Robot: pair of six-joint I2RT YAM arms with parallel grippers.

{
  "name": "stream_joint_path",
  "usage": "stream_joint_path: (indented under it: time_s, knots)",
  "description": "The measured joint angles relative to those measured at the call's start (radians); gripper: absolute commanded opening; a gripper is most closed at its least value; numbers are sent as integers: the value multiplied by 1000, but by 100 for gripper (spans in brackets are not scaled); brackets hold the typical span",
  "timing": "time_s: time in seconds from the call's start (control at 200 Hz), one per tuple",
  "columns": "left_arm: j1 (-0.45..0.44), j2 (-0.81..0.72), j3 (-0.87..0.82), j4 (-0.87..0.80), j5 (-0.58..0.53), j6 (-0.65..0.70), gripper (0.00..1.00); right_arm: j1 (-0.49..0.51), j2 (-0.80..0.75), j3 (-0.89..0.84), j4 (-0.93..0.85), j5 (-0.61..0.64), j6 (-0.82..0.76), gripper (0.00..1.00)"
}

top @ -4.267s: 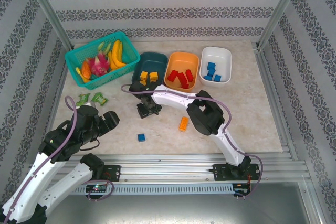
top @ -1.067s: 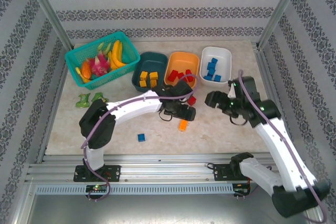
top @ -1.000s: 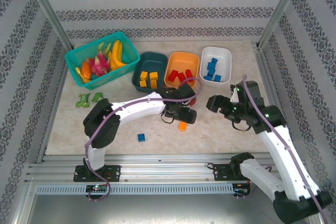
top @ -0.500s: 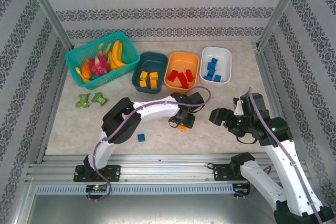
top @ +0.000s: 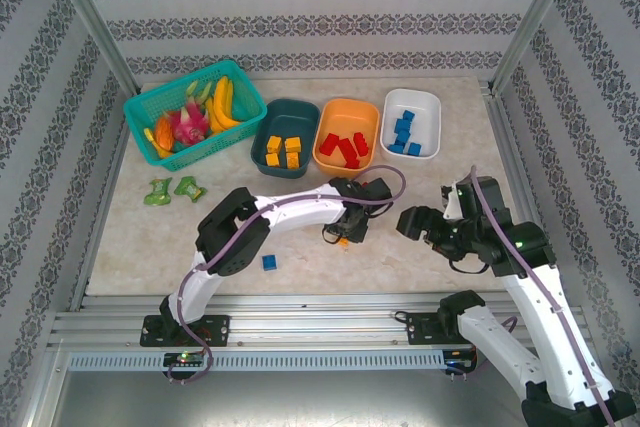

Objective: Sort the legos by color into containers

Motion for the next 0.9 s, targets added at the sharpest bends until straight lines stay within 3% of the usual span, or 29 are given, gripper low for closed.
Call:
stream_joint_path:
  time_s: [0.165,0.43,0.625,0.899]
  knots:
    - [86,-98,21,-34,4,-3,35,11,61,4,110,-95,-2,81]
    - [374,-187,172,-16,53,19,35,130,324,113,396,-176,16,81]
    - [526,-73,330,39,140,56,35,190,516,198,619,-117,71,81]
    - [628,206,592,95,254,66,36,208,750,353,881,58,103,82]
